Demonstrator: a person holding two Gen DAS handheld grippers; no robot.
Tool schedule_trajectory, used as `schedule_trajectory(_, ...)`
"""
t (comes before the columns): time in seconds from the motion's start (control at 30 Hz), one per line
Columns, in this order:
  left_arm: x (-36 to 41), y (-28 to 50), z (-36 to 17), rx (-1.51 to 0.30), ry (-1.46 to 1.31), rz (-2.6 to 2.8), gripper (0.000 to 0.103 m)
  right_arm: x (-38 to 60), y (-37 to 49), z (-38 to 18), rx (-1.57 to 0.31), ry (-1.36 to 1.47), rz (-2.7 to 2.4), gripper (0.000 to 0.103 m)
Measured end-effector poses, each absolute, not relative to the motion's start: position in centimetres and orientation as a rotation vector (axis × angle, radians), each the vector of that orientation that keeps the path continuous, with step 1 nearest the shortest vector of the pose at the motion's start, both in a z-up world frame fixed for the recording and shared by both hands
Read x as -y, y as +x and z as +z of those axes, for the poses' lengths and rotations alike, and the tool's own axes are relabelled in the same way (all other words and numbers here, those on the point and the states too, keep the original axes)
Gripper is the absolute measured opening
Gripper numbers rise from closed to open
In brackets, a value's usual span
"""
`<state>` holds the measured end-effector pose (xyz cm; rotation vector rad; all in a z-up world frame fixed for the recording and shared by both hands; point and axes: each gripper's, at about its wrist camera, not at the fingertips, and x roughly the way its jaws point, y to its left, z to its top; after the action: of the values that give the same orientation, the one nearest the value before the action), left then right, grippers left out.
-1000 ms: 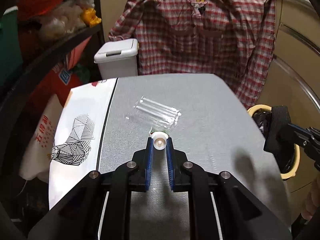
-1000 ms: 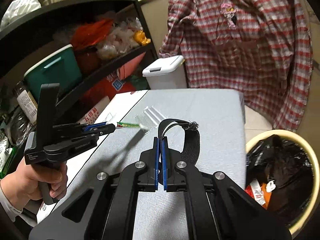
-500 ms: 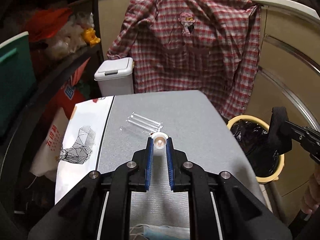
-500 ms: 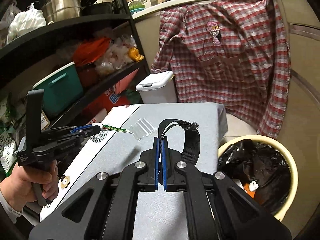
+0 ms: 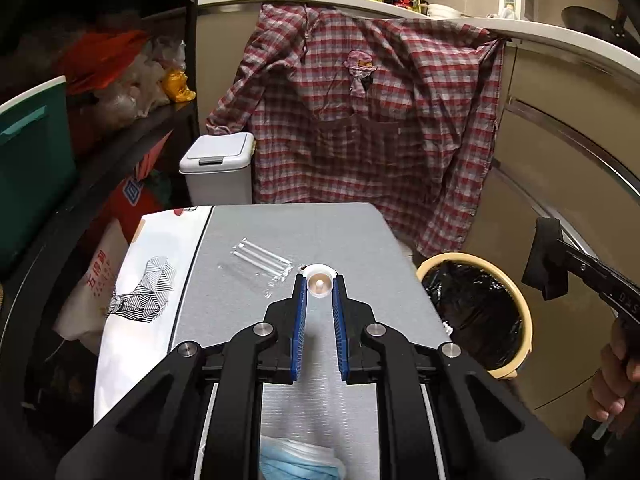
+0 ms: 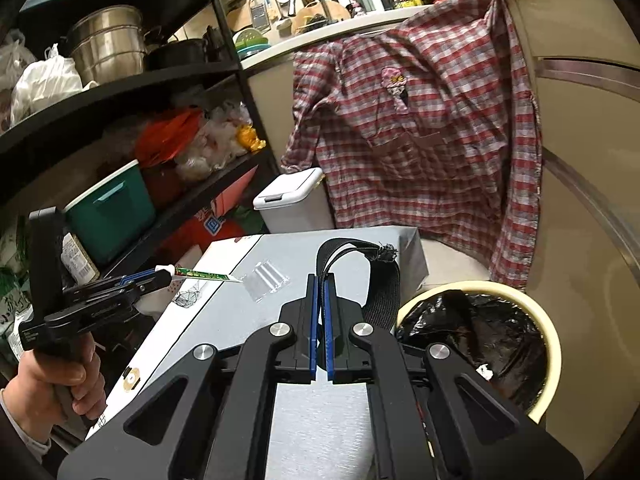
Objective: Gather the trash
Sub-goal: 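Carry the toothpaste tube and black strap over the bin with both tools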
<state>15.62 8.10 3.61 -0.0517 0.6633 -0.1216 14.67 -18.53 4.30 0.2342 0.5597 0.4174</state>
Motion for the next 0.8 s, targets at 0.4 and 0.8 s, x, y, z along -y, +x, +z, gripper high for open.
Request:
schedule_trajectory(0.4,-5.7,16.2,4.3,-0.664,-0.056,-0.149,0.013,21.7,15.0,3.7,-0.561,0.246,0.354,0.003)
schedule_trajectory(0.8,-2.8,17.3,4.8,-0.658,-0.06,-0.191,0.013,24.1,16.0,2.7,-0.565,0.261,0.303,0.003)
